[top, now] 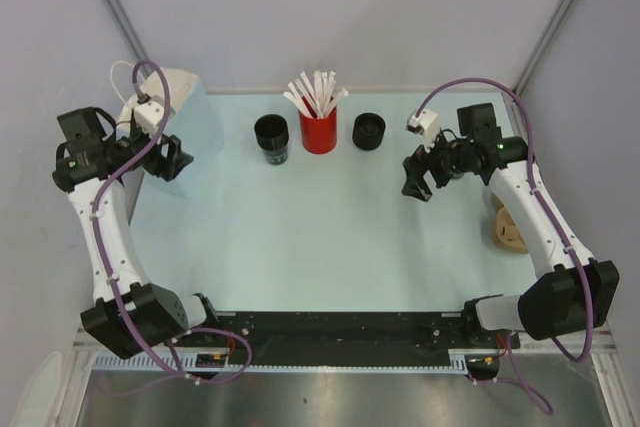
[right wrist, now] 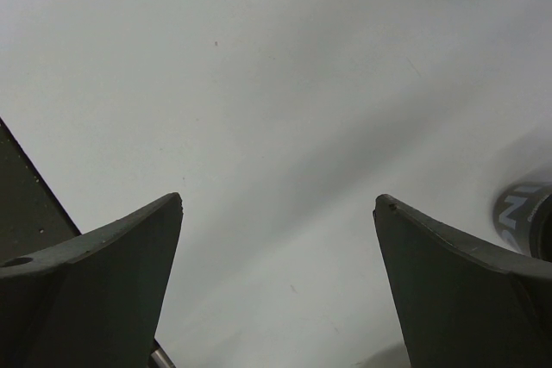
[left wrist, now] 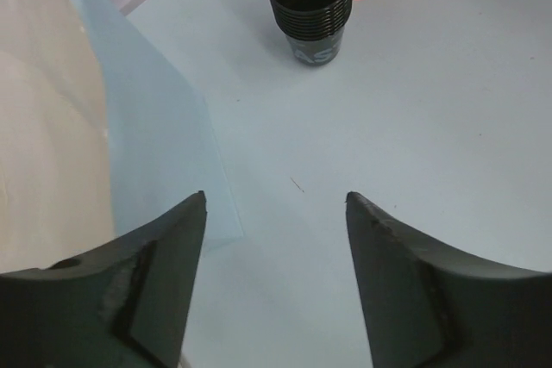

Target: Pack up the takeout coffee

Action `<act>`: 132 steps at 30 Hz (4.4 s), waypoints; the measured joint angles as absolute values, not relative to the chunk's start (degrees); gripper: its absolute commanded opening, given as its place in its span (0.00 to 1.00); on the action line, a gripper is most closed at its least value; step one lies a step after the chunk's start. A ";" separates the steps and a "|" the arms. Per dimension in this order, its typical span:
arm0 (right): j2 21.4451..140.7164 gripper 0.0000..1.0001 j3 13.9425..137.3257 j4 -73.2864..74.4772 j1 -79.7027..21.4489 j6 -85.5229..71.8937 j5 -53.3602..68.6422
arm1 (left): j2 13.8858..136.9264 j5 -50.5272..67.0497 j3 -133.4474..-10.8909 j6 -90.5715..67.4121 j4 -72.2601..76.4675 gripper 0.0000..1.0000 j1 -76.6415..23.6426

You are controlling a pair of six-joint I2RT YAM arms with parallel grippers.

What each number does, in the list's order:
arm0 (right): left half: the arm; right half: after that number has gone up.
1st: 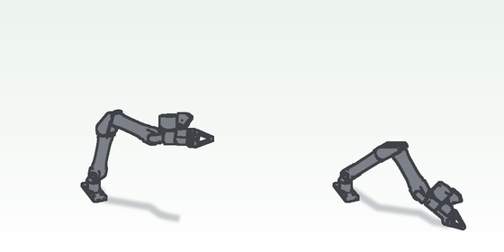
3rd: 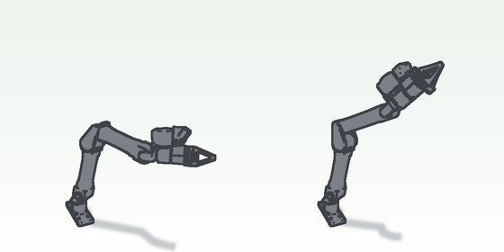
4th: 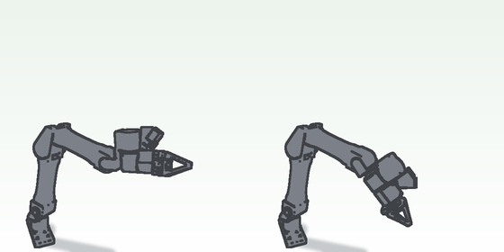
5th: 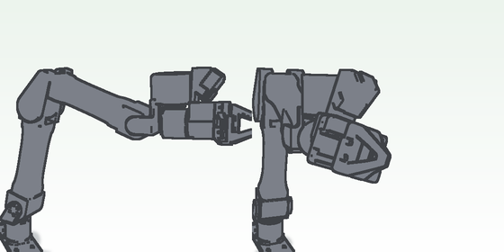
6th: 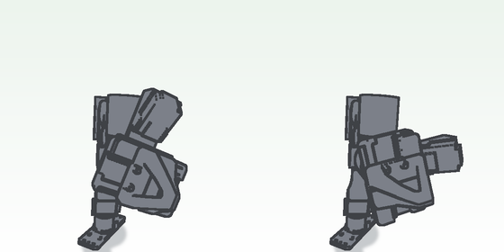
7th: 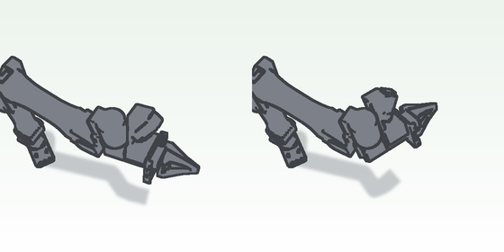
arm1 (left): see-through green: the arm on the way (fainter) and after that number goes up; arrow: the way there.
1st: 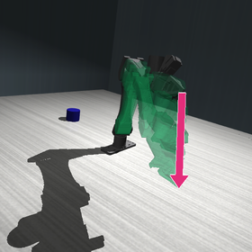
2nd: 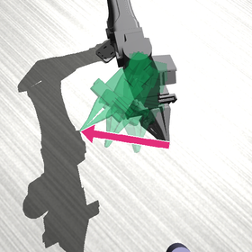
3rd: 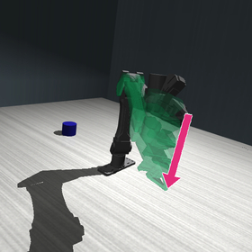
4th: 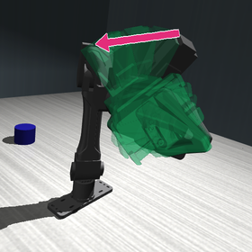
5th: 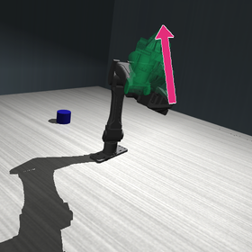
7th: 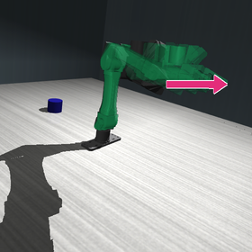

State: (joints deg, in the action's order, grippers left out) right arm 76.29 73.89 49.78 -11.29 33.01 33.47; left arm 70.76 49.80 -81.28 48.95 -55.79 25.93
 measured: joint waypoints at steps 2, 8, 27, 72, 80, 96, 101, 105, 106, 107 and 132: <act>76.29 0.98 73.89 49.78 -11.09 33.01 33.50 | 70.76 49.76 -81.19 48.47 -55.29 0.87 25.96; 76.29 0.98 73.89 49.78 -10.59 33.01 33.50 | 71.09 50.43 -81.30 44.38 -50.61 0.99 27.68; 77.47 0.97 73.89 49.80 -10.59 33.04 33.50 | 85.69 51.48 -89.41 35.38 -38.89 0.99 29.41; 78.22 0.96 73.89 49.82 -11.09 33.08 33.50 | 92.33 46.19 -91.13 38.48 -42.41 0.08 27.70; 78.30 0.96 73.89 49.84 -11.16 33.08 33.50 | 91.64 46.24 -91.11 39.05 -44.16 0.00 26.26; 78.30 0.96 73.89 49.84 -11.14 33.08 33.50 | 77.23 46.33 -81.17 41.85 -49.10 0.01 22.17; 78.30 0.96 73.89 49.84 -11.11 33.06 33.50 | 71.50 46.76 -77.65 42.72 -50.81 0.00 20.82; 78.30 0.96 73.89 49.84 -10.96 33.06 33.52 | 67.20 46.92 -74.65 43.66 -52.16 0.00 19.03; 78.30 0.96 73.89 49.84 -10.87 33.06 33.52 | 66.48 47.00 -74.17 43.75 -52.47 0.00 18.57; 78.30 0.96 73.89 49.84 -10.76 33.06 33.54 | 65.69 47.05 -73.58 43.92 -52.86 0.00 17.93; 71.29 1.00 74.94 53.10 11.94 40.40 30.87 | 57.93 44.82 -69.10 36.95 -51.24 0.01 -10.07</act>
State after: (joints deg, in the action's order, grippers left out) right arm 71.29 74.94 53.10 11.94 40.40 30.87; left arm 57.93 44.82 -69.10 36.95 -51.24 -10.07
